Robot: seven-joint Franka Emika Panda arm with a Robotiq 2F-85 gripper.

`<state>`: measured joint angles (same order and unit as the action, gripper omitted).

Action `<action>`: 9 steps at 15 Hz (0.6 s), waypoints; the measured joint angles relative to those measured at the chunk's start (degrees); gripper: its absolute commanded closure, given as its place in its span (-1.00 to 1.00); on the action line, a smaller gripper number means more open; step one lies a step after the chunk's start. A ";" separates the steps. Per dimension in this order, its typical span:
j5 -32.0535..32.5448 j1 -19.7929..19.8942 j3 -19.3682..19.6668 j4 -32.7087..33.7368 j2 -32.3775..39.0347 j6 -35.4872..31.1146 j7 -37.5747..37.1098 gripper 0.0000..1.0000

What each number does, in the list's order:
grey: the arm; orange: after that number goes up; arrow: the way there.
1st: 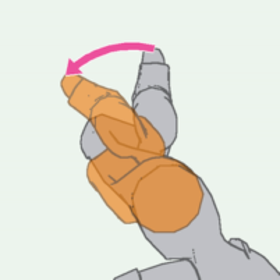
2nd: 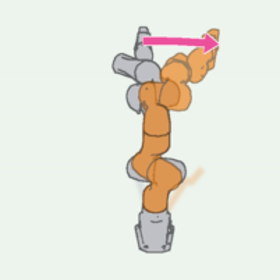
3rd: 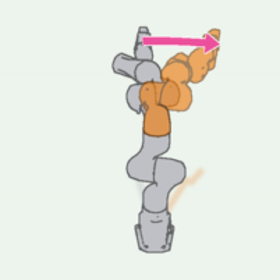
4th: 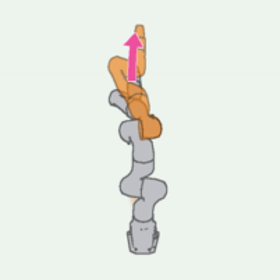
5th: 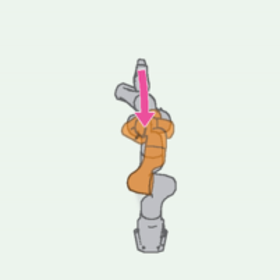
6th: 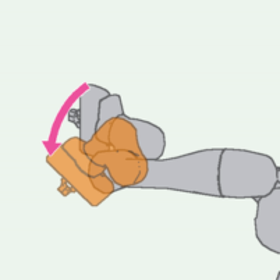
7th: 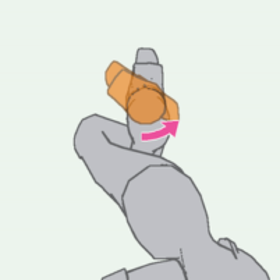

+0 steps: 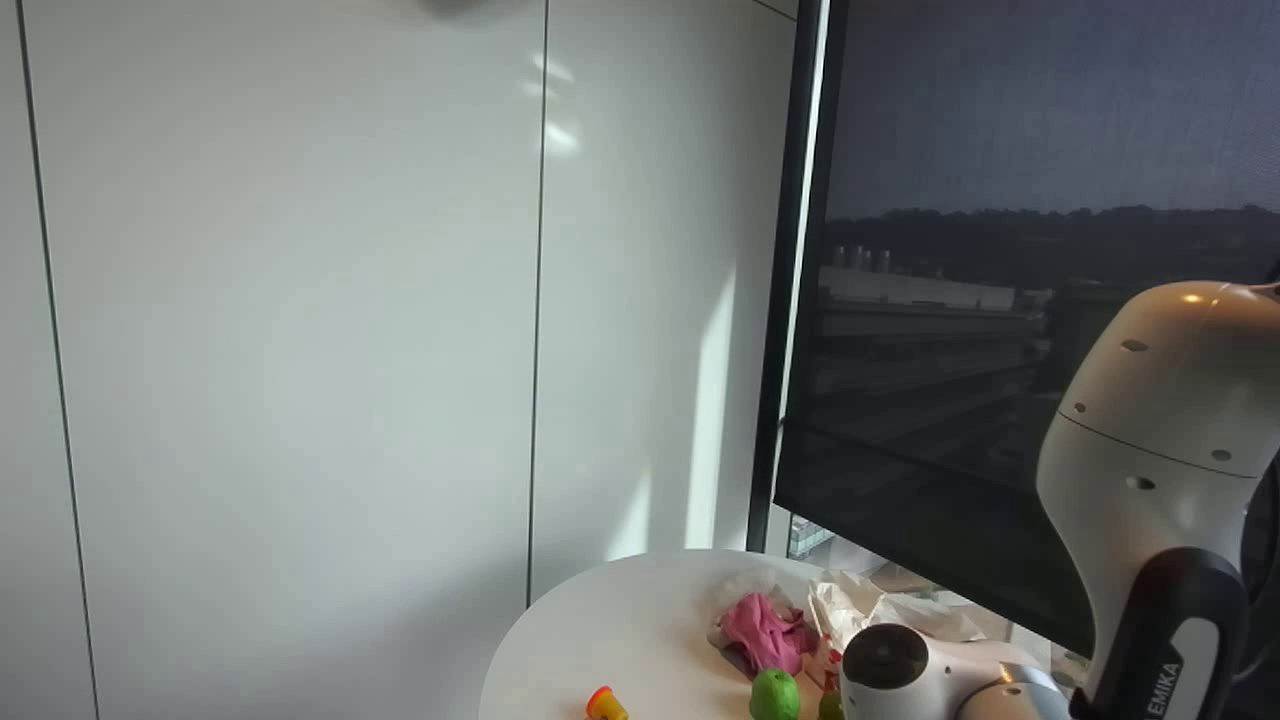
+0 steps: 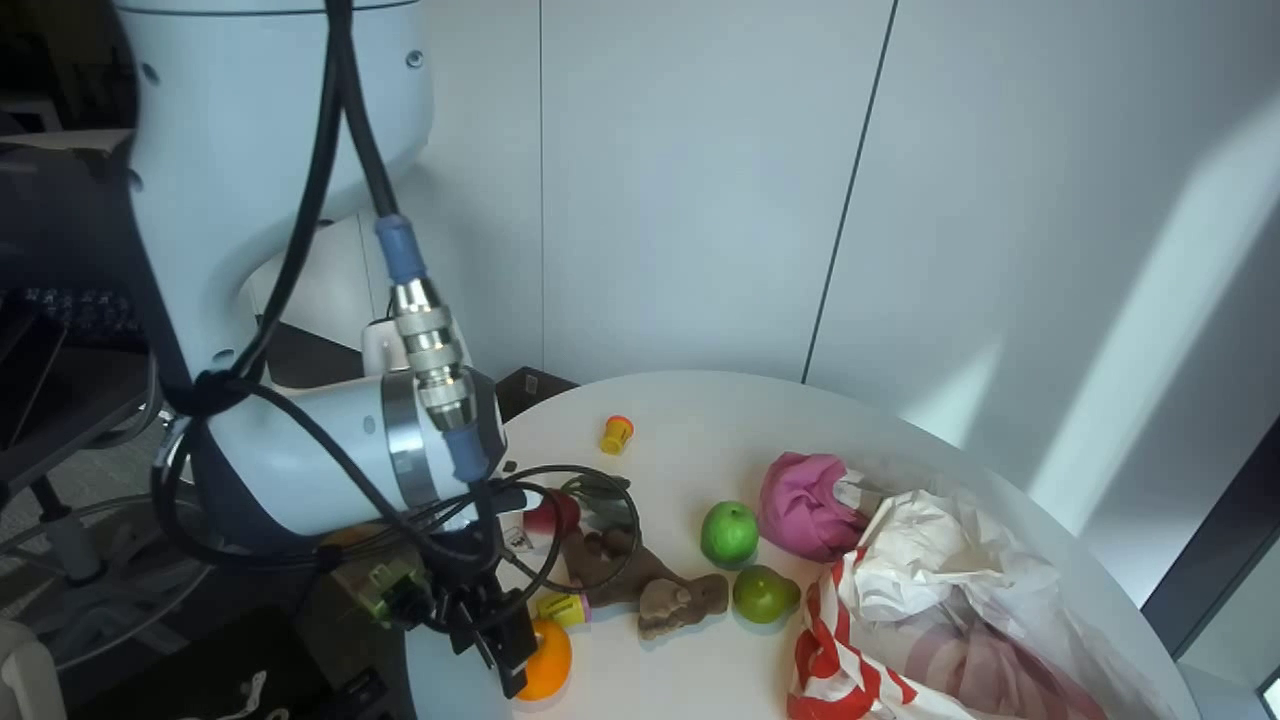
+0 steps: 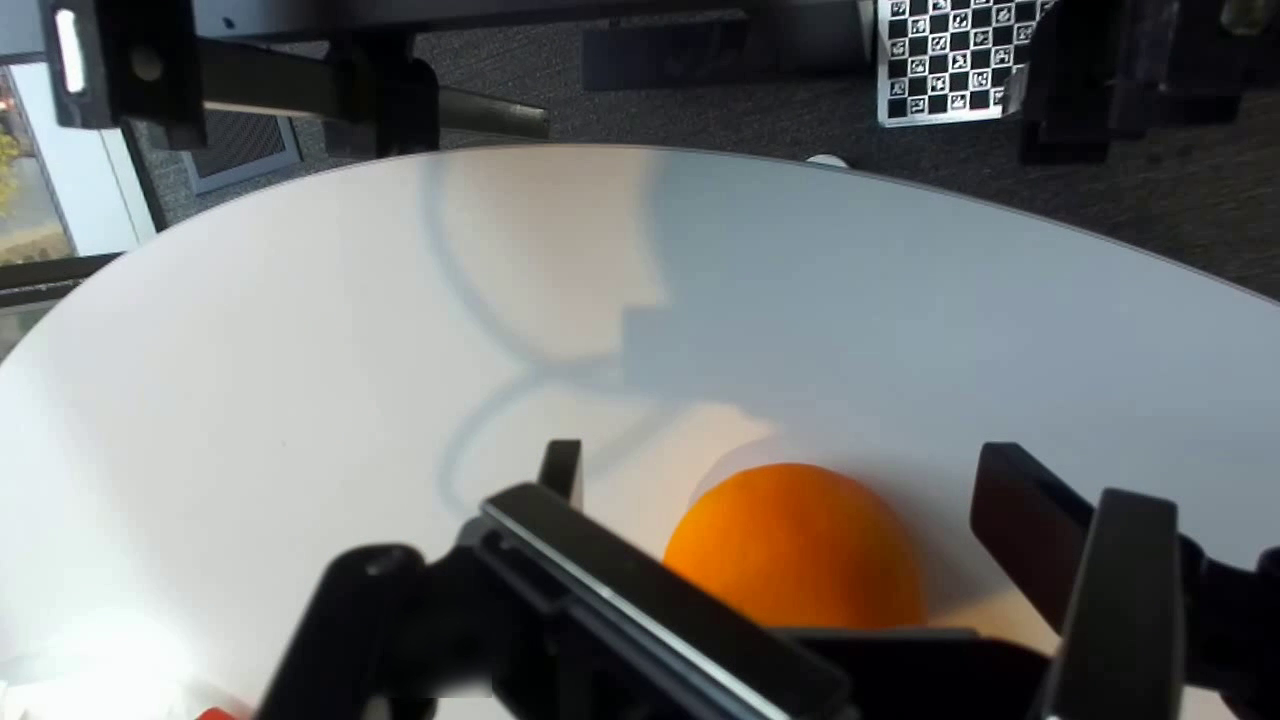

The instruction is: Put the orange, avocado, apple and two yellow containers in the plastic bag.

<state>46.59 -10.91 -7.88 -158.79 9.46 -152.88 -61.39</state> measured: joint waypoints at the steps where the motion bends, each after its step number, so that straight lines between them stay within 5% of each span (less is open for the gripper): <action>1: 0.00 0.00 0.00 0.06 0.12 -0.07 -0.08 -1.00; 9: 0.00 0.11 1.10 3.14 4.78 -0.31 -0.11 -1.00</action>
<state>46.59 -10.80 -6.78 -155.64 14.24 -153.19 -61.51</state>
